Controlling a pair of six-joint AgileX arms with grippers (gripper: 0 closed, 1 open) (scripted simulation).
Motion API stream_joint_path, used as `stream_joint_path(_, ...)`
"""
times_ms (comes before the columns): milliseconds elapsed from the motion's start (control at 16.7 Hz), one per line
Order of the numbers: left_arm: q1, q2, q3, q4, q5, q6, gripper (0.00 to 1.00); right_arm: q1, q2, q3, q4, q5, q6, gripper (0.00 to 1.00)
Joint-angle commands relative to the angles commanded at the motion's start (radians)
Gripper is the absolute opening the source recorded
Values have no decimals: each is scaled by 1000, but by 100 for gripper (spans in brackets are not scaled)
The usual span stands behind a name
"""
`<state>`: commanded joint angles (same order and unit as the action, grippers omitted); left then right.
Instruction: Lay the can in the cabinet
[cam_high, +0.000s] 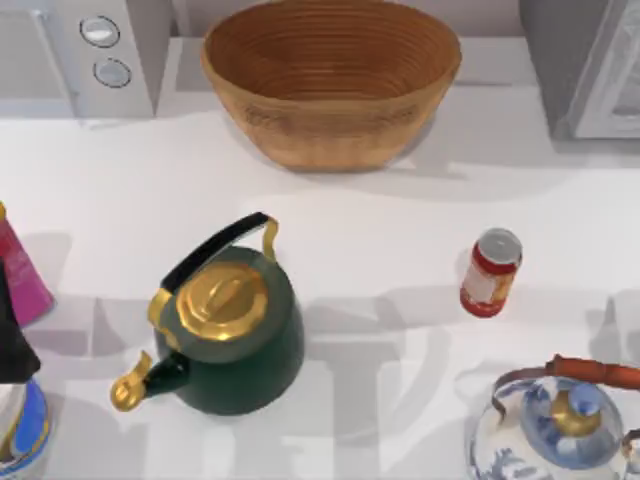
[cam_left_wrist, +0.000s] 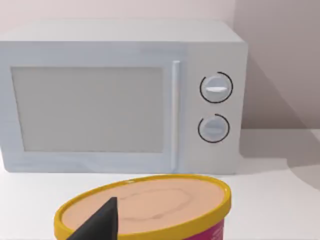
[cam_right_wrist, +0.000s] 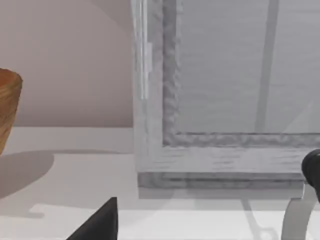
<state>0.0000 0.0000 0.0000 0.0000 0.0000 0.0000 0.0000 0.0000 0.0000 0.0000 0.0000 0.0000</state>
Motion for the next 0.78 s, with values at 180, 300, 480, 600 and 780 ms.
stream_joint_path(180, 0, 0, 0, 0, 0, 0, 100, 4, 12, 8, -2, 2, 9, 100)
stream_joint_path(300, 0, 0, 0, 0, 0, 0, 100, 22, 65, 47, -10, 10, 44, 100)
stream_joint_path(480, 0, 0, 0, 0, 0, 0, 100, 82, 223, 142, -27, 36, 120, 100)
stream_joint_path(600, 0, 0, 0, 0, 0, 0, 100, 142, 379, 222, -38, 64, 176, 100)
stream_joint_path(780, 0, 0, 0, 0, 0, 0, 100, 252, 671, 368, -52, 115, 262, 100)
